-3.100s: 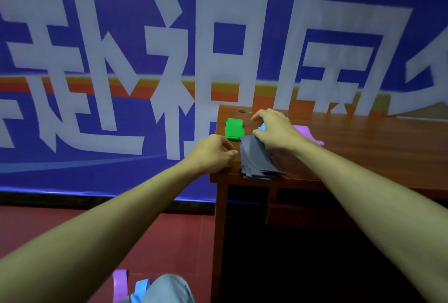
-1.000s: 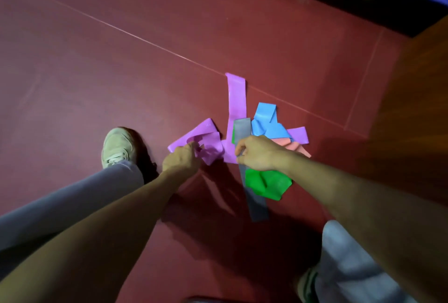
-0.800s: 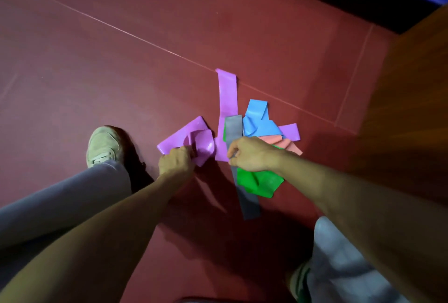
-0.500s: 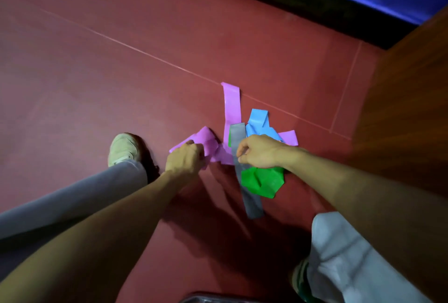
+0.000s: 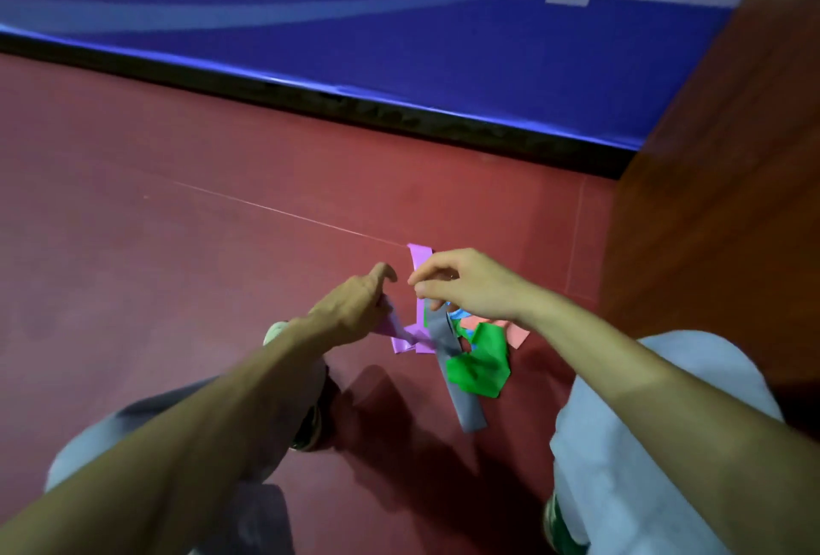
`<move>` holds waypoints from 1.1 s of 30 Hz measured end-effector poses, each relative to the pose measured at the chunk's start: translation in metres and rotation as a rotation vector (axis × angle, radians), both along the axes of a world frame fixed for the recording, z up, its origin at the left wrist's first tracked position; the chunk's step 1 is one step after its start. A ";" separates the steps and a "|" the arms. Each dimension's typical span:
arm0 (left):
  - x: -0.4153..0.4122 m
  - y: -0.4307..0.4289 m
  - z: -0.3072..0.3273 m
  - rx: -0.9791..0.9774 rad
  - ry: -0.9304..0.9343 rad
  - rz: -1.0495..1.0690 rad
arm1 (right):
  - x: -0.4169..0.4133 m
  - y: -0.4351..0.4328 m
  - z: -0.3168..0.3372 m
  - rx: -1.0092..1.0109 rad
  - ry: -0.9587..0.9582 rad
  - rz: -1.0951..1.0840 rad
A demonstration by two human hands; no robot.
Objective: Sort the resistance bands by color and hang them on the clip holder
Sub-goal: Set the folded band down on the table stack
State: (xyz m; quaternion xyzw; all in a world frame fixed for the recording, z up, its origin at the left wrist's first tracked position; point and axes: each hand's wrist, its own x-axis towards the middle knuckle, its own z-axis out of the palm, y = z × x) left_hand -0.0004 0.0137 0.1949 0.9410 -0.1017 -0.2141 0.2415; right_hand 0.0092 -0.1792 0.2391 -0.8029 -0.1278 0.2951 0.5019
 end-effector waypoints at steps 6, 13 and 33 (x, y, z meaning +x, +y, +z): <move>-0.034 -0.020 0.030 -0.181 -0.197 -0.029 | -0.029 -0.029 -0.008 -0.093 -0.083 -0.198; -0.037 -0.043 0.051 -0.390 -0.273 0.020 | -0.014 -0.033 -0.016 -0.279 -0.180 -0.179; 0.013 -0.003 0.076 -0.470 -0.580 0.385 | 0.022 -0.008 -0.032 -0.304 -0.250 0.075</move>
